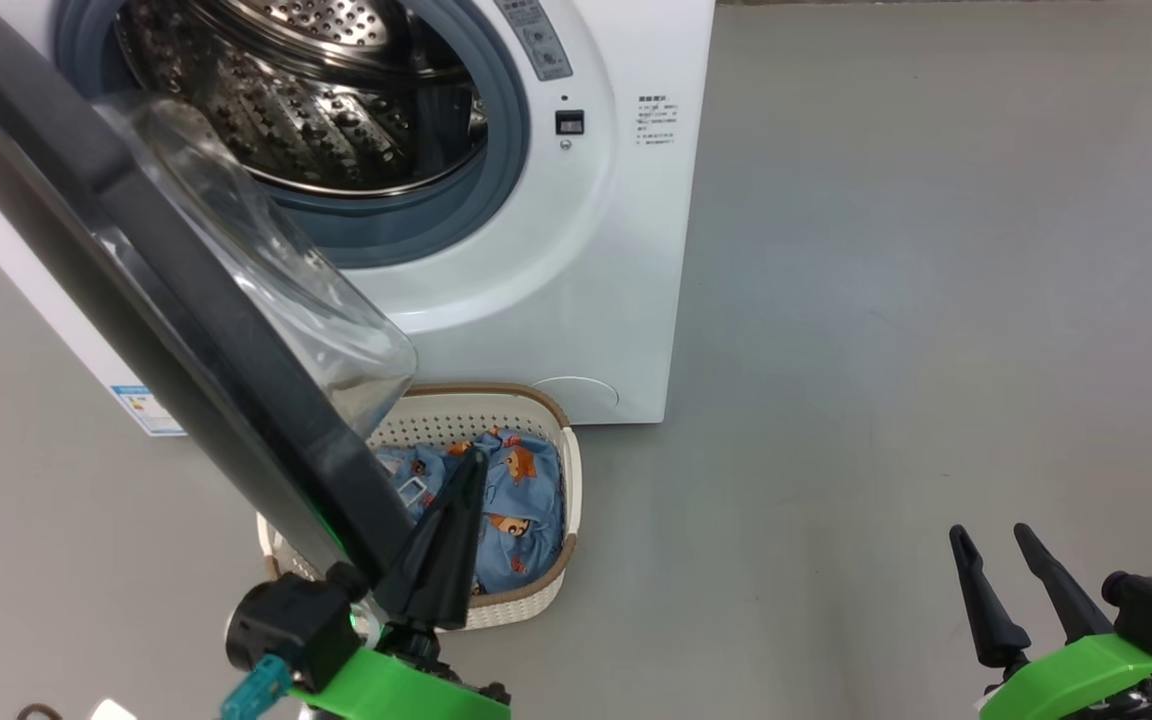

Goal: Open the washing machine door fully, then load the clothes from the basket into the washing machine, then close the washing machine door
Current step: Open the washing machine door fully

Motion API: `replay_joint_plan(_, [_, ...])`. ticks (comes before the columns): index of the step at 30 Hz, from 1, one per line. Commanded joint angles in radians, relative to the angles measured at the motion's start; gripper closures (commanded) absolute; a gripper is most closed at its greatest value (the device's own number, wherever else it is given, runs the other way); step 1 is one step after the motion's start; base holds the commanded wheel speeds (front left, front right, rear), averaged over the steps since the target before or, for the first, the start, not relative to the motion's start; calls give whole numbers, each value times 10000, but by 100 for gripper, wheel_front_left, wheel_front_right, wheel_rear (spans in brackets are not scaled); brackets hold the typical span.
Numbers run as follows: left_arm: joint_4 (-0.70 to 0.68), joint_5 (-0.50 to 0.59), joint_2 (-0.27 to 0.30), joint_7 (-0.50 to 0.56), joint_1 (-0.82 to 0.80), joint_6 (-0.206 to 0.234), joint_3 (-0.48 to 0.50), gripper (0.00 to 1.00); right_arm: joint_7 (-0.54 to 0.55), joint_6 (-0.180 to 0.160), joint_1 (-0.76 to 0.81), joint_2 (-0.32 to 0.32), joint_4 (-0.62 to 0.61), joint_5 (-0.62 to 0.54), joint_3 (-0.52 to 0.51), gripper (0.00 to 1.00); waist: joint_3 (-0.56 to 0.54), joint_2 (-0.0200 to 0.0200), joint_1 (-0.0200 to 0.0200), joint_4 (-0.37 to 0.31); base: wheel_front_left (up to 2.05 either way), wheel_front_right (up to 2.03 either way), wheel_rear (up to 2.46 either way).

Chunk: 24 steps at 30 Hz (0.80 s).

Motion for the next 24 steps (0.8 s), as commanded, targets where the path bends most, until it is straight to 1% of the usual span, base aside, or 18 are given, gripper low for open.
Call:
replay_joint_plan(1, [-164, -74, 26, -112, -411, 46, 334, 100, -122, 16, -251, -129, -217, -160, 234, 0, 6, 0, 0, -16, 0, 0, 0])
replay_joint_plan(8, [849, -355, 25, -261, -654, 239, 591, 100, -122, 16, -241, -92, -217, -173, 186, 0, -36, 0, 0, -40, 0, 0, 0])
replay_joint_plan(13, [1308, -446, 25, -285, -757, 255, 788, 100, -122, 16, -215, -65, -251, -195, 160, 0, -58, 0, 0, 1, 0, 0, 0])
replay_joint_plan(24, [1607, -481, 24, -291, -608, 174, 1268, 100, -122, 16, -162, -113, -304, -194, 125, 0, -193, 0, 0, 300, 0, 0, 0])
